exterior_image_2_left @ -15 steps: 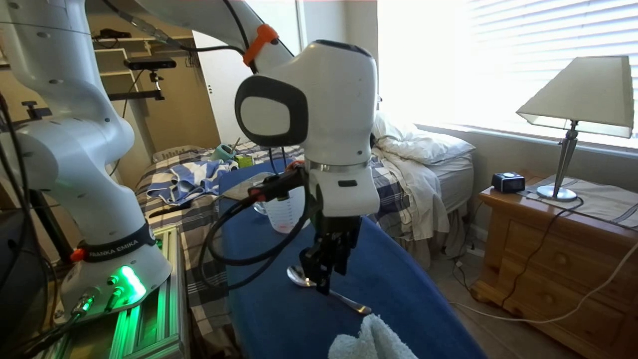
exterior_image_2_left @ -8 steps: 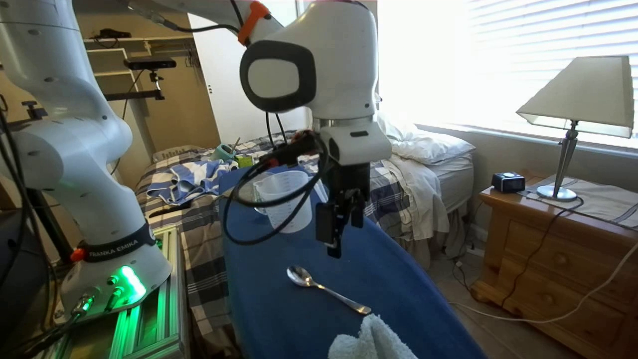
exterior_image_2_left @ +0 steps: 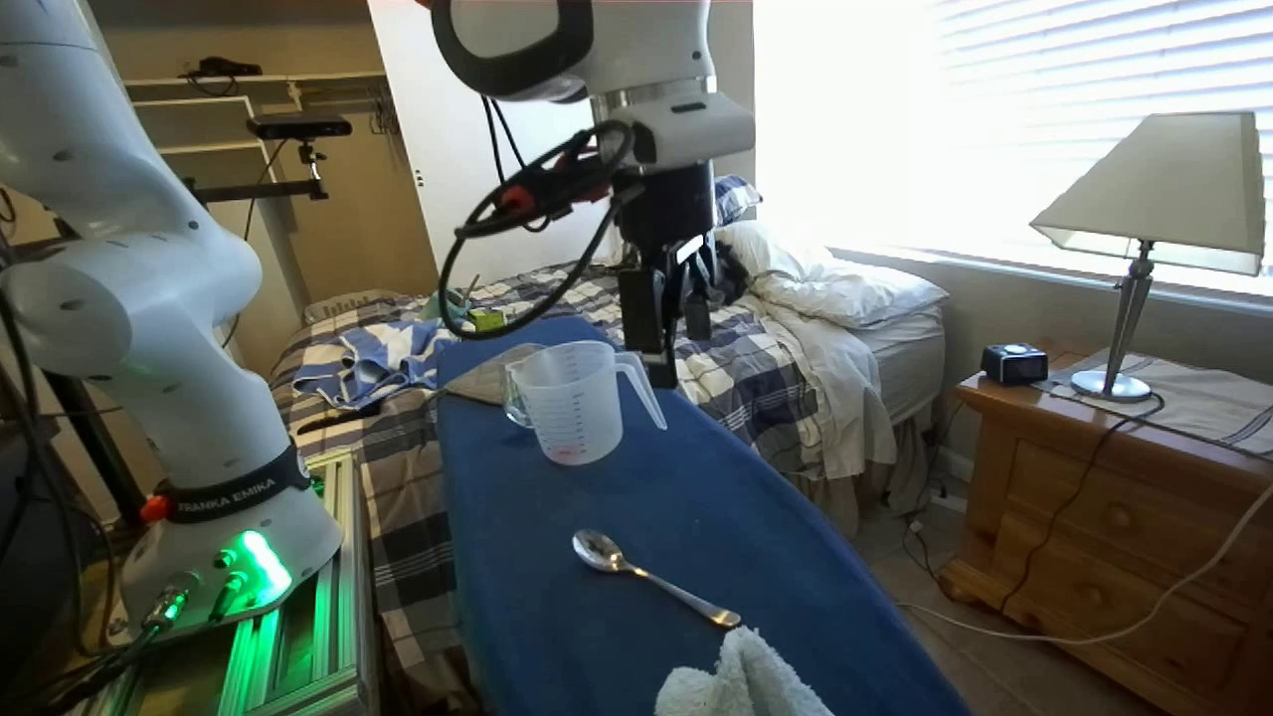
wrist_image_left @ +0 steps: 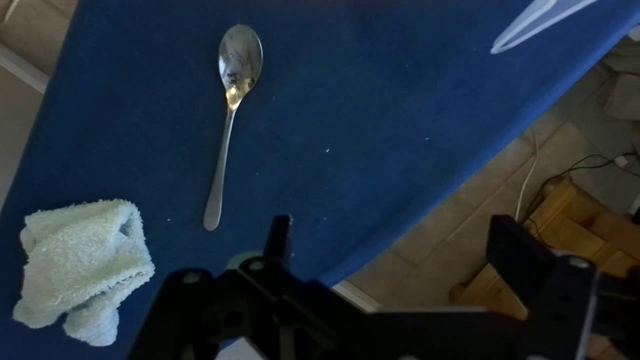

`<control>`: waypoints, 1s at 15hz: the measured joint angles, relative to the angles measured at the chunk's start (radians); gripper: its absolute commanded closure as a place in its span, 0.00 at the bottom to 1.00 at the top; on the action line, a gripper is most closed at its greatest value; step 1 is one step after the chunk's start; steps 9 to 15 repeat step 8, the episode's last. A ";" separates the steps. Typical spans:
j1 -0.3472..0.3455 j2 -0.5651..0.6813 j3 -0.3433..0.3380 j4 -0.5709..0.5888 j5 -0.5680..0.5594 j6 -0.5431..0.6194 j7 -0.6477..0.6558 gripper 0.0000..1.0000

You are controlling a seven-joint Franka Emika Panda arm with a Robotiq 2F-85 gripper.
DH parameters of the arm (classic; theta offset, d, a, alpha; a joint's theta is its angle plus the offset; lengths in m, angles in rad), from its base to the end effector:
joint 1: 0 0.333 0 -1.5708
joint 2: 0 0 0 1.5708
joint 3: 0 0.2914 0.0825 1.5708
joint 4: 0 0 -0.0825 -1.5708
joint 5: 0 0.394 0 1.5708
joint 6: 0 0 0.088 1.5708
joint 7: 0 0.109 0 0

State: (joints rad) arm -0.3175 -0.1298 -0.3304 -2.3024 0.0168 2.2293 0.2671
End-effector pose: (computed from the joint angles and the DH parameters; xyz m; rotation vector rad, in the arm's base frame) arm 0.4067 -0.3075 0.3702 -2.7709 1.3788 -0.0915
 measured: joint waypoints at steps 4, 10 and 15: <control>-0.001 -0.062 0.004 -0.019 0.000 -0.027 -0.009 0.00; -0.001 -0.063 0.004 -0.026 0.000 -0.027 -0.012 0.00; -0.001 -0.063 0.004 -0.026 0.000 -0.027 -0.012 0.00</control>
